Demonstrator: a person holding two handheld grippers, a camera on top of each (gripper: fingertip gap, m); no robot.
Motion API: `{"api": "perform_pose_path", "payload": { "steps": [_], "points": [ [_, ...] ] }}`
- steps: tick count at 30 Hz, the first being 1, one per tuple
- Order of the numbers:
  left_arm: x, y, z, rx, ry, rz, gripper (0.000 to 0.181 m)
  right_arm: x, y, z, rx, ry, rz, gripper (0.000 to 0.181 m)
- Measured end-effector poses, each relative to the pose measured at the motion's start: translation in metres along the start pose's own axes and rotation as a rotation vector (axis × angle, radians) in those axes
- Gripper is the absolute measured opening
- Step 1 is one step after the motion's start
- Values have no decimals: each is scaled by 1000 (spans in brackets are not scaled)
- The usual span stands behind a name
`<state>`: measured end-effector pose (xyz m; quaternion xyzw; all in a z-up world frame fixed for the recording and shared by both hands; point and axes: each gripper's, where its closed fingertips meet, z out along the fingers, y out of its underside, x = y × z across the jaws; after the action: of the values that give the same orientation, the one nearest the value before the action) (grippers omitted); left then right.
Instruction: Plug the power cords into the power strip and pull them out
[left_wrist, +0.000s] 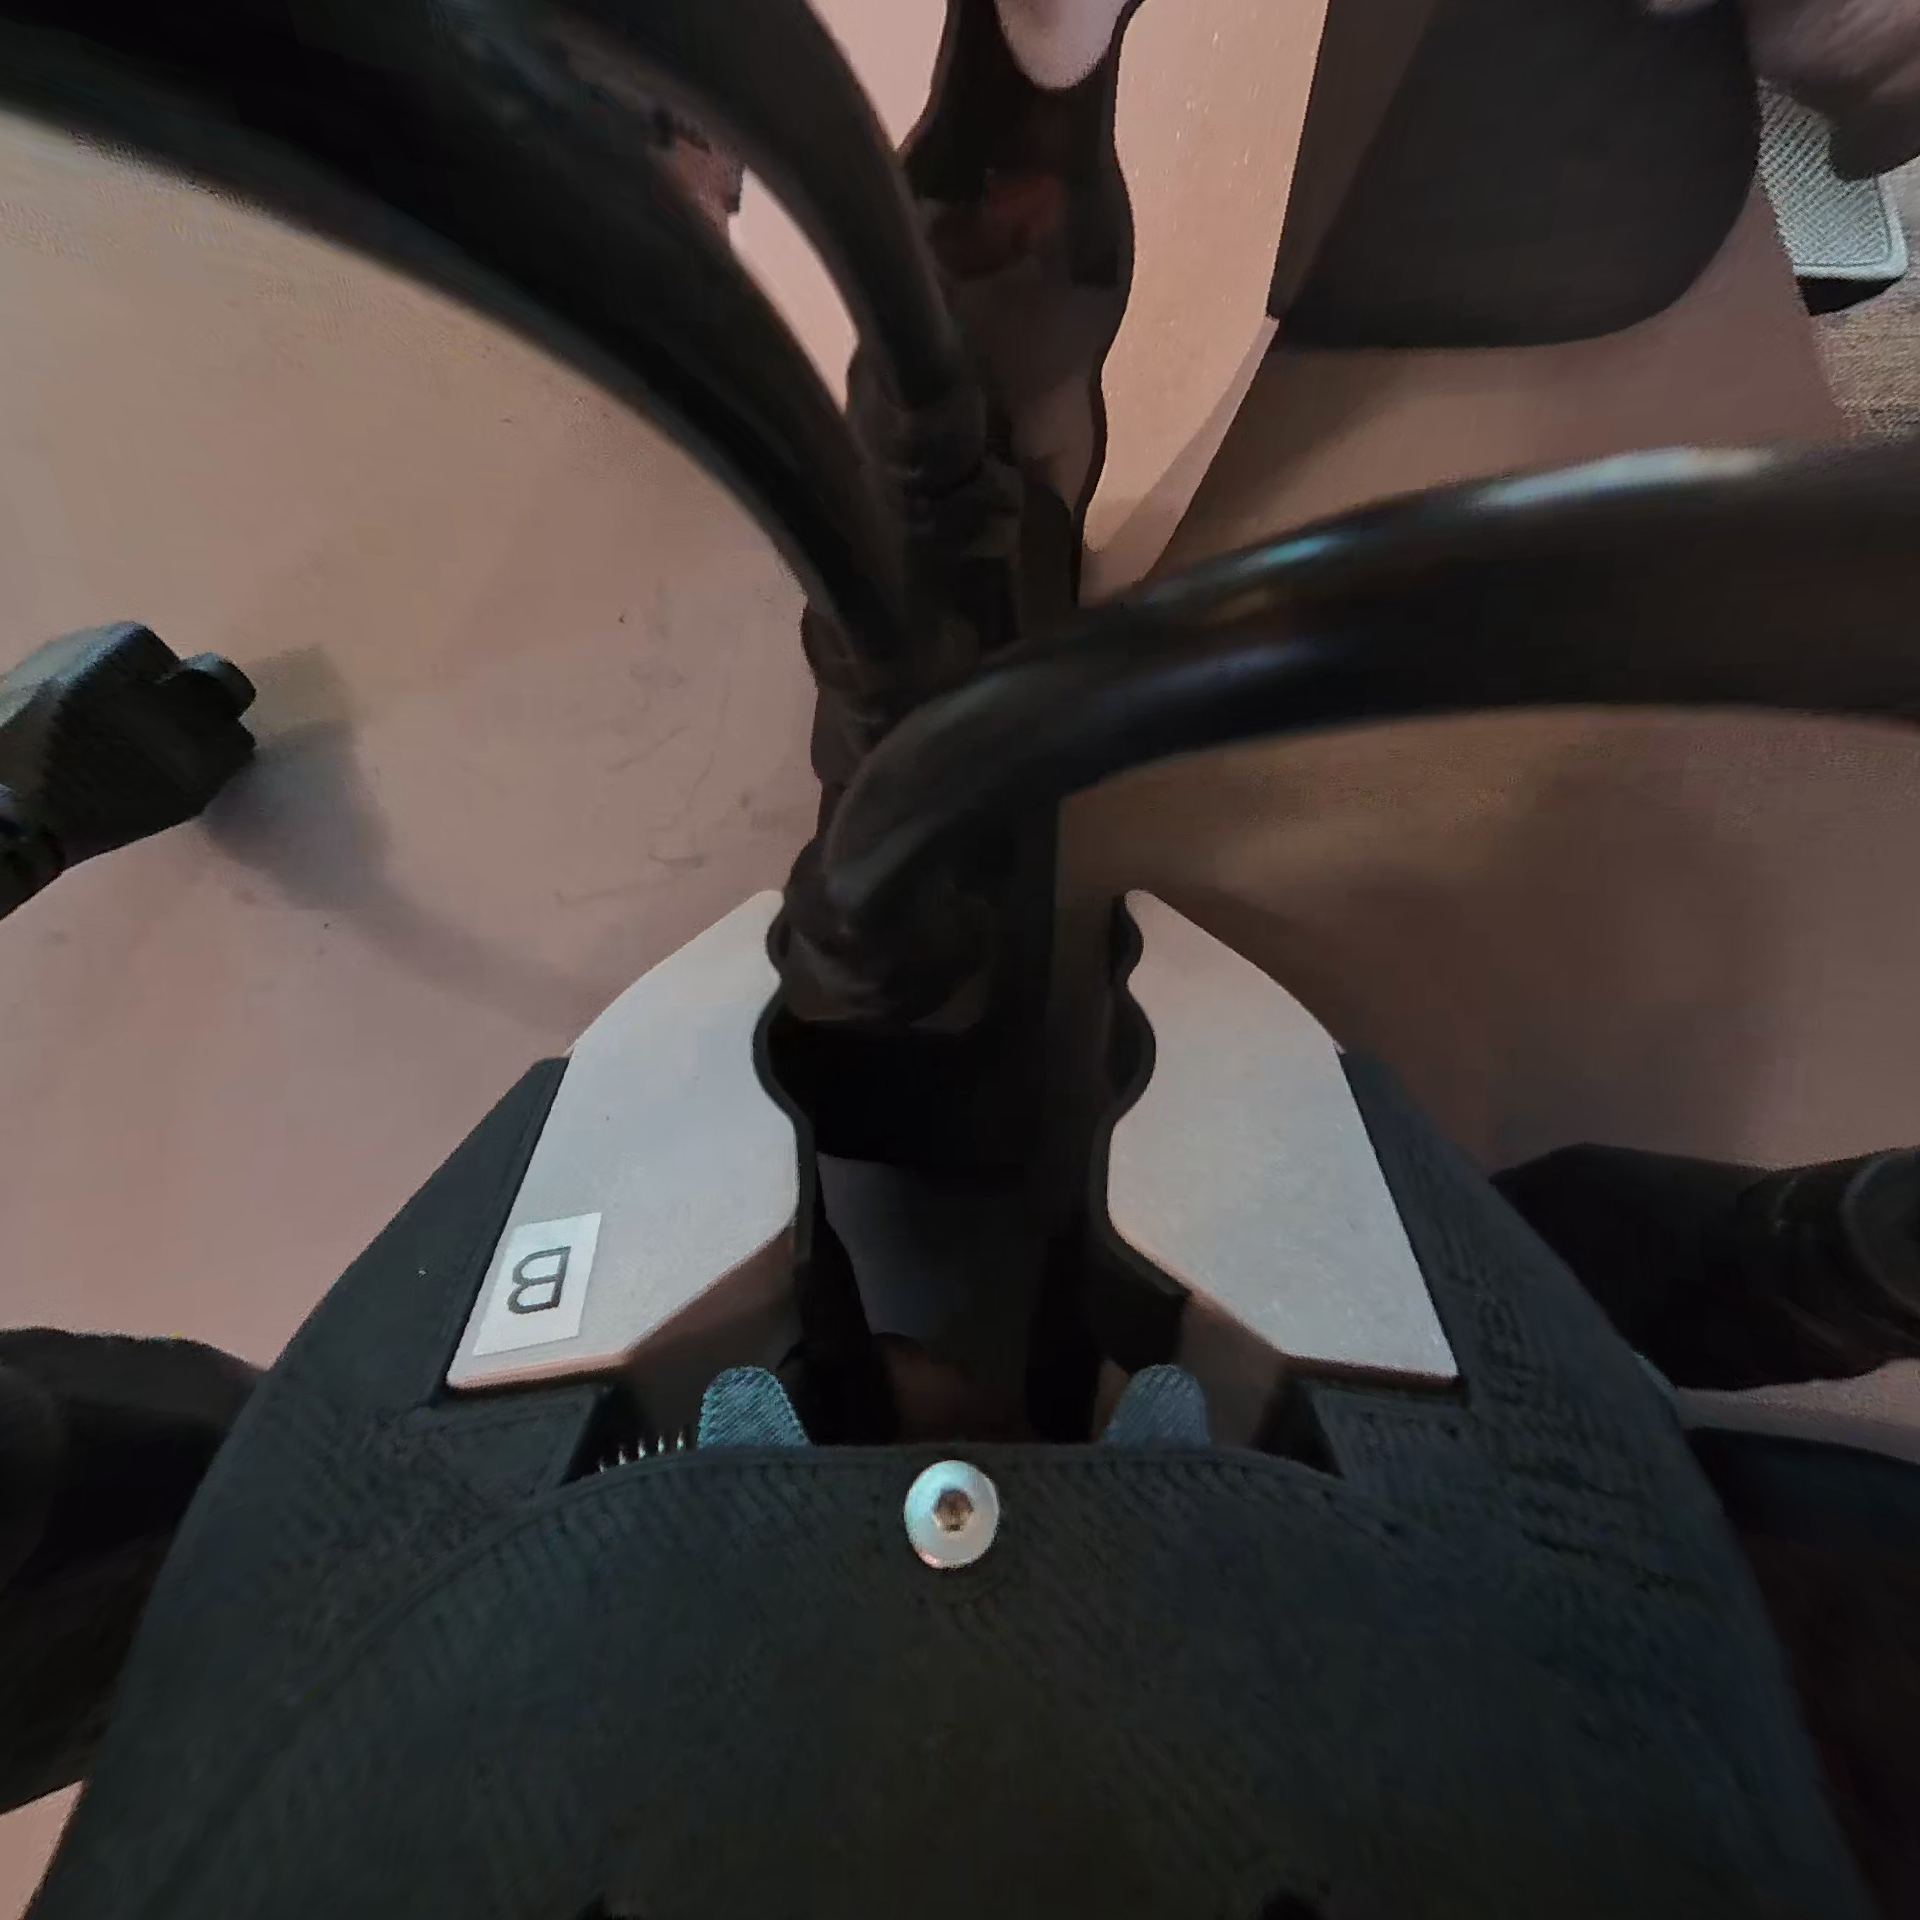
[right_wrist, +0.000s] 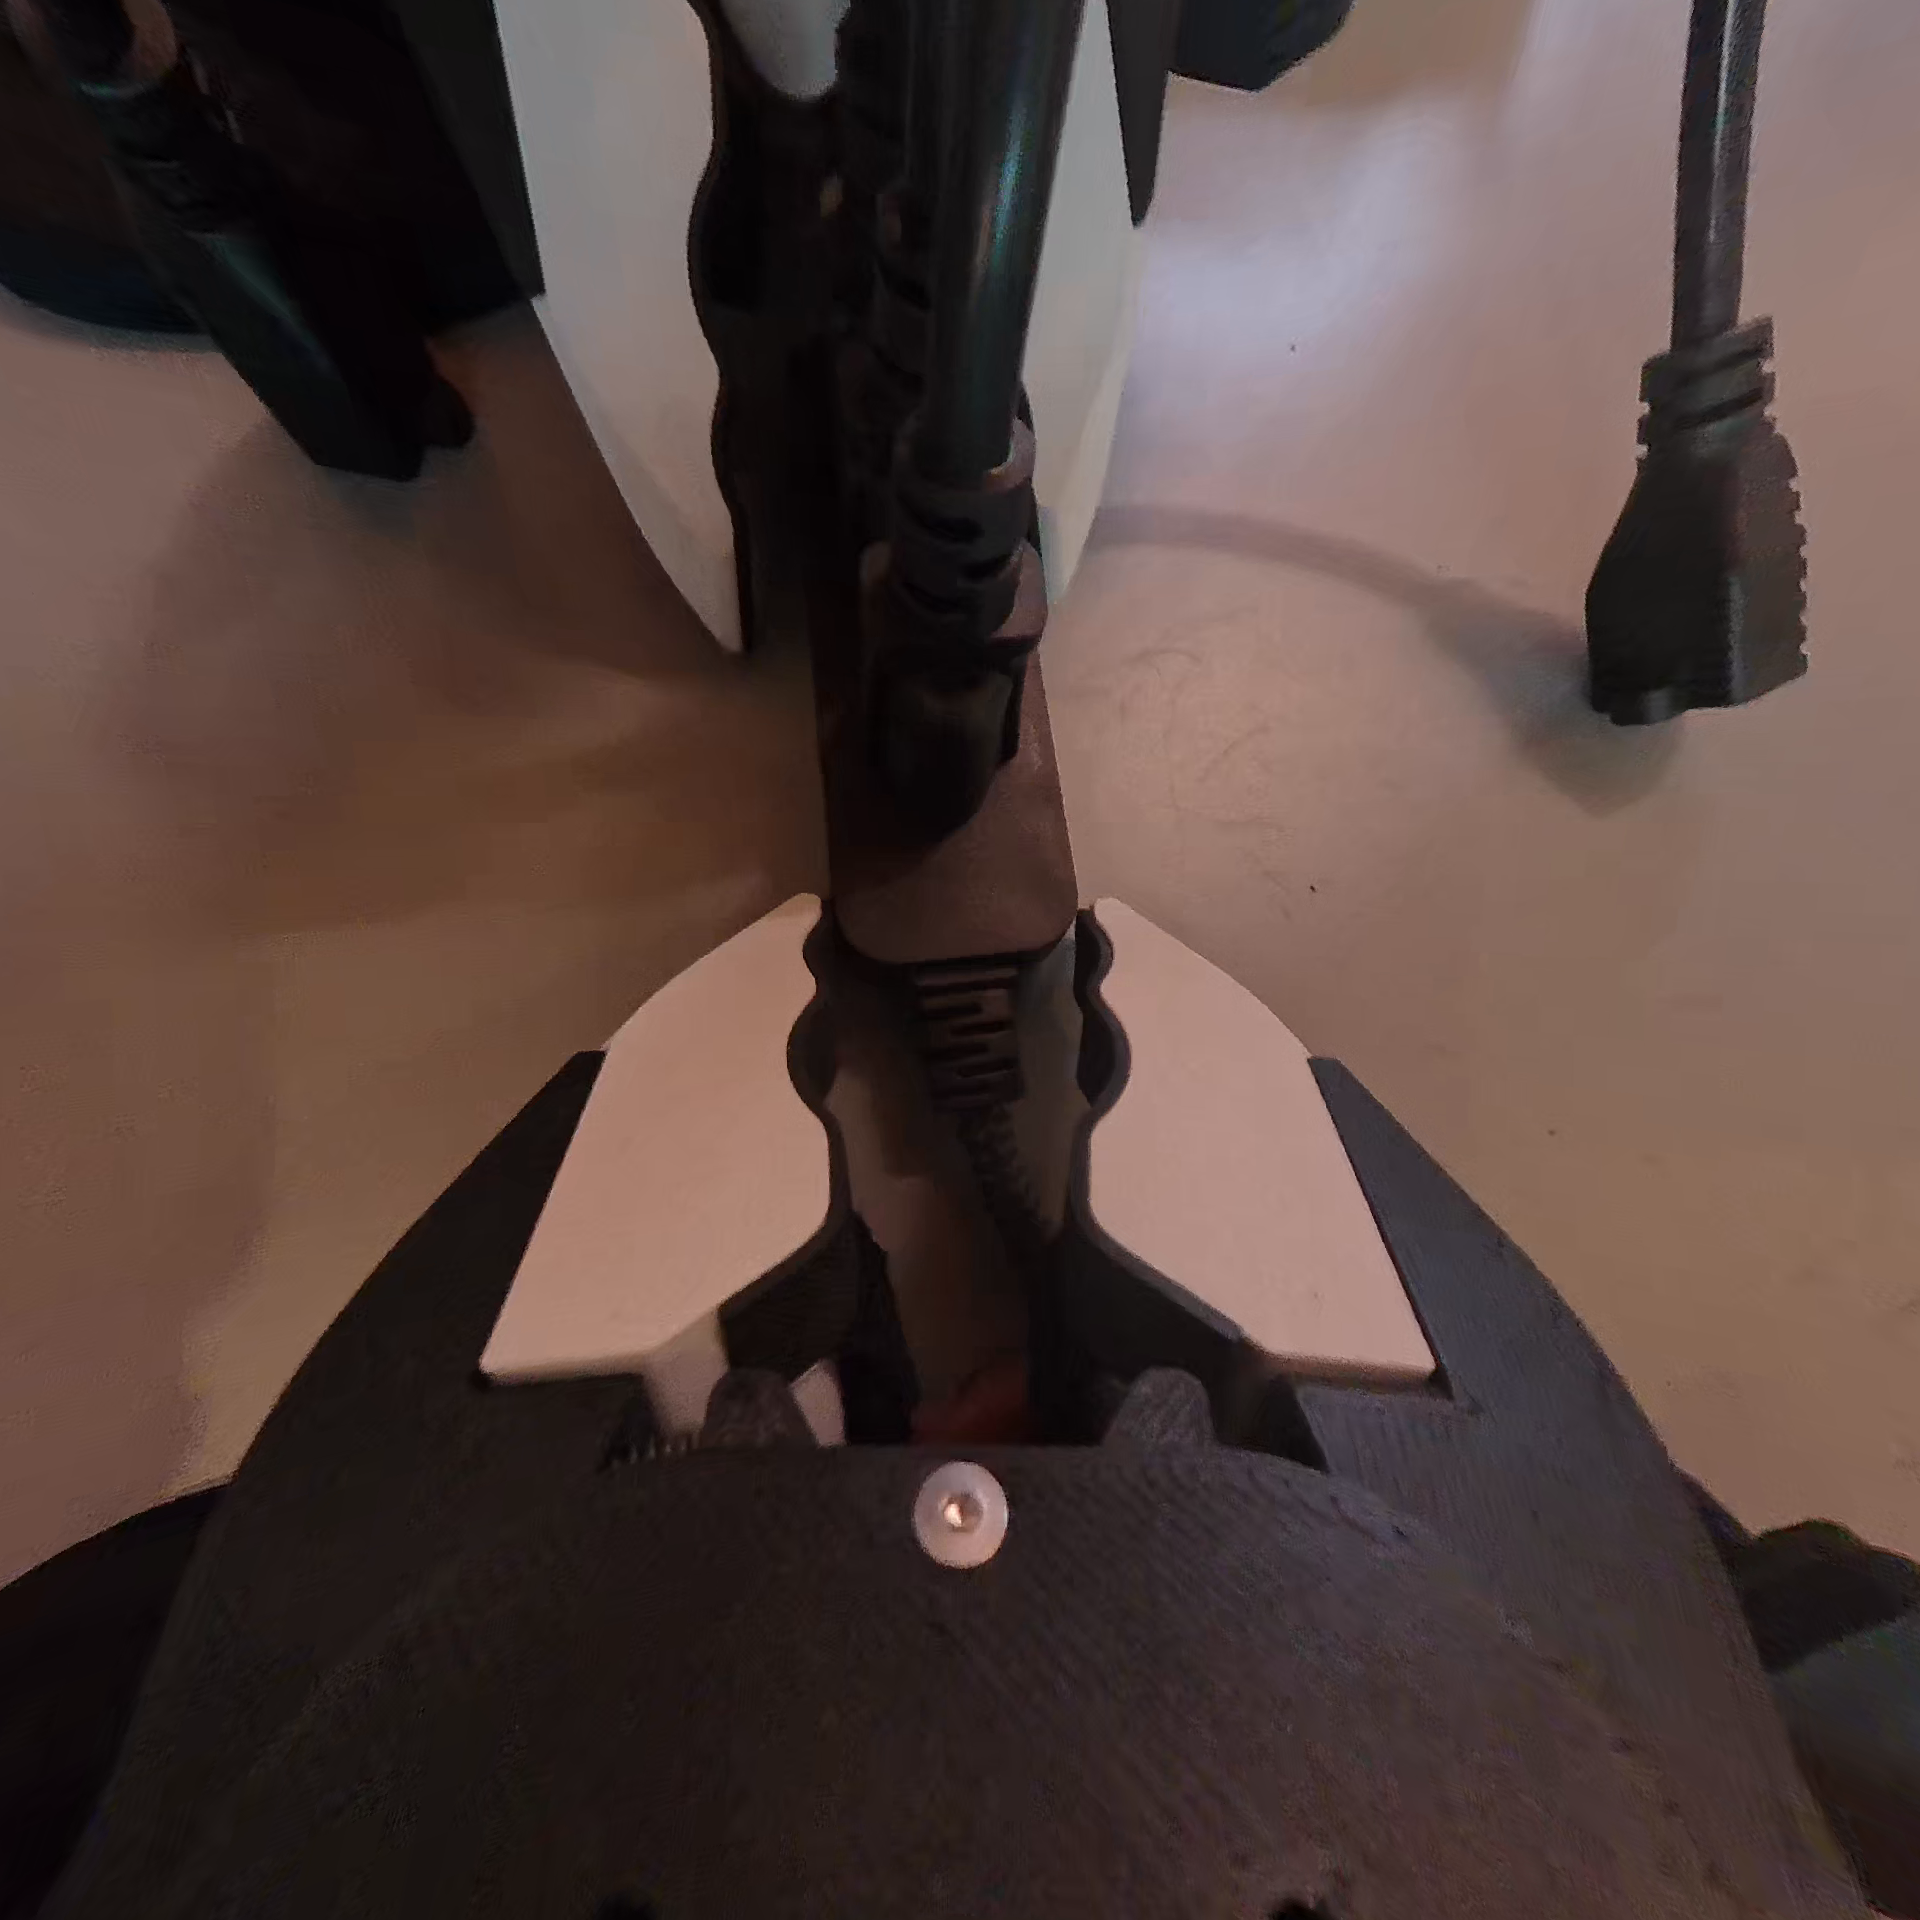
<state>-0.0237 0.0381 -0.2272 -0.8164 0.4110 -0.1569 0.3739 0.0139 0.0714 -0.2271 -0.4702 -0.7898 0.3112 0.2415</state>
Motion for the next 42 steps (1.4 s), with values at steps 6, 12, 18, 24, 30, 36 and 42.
{"api": "perform_pose_path", "payload": {
  "steps": [6, 12, 18, 24, 30, 36, 42],
  "points": [
    [-5, -1, -2, 18, -34, -10, 89, 5, -9, -6, 69, 36, -3, 60],
    [-8, -18, -11, 147, -50, -25, 120, 28, -61, -46, 491, 138, 118, 120],
    [-7, -15, -10, 128, -44, -18, 114, 40, -64, -53, 551, 194, 165, 145],
    [-8, -18, -12, 152, -47, -33, 99, 25, -60, -38, 474, 173, 8, 129],
    [-9, -21, -15, 182, -36, -58, 92, 16, -62, -39, 494, 151, -82, 105],
    [-10, -20, -14, 172, -70, 0, 85, 11, -63, -41, 505, 113, -80, 75],
    [-6, -16, -9, 131, -61, 39, 68, -2, -58, -27, 420, -8, 49, 60]
  ]
}}
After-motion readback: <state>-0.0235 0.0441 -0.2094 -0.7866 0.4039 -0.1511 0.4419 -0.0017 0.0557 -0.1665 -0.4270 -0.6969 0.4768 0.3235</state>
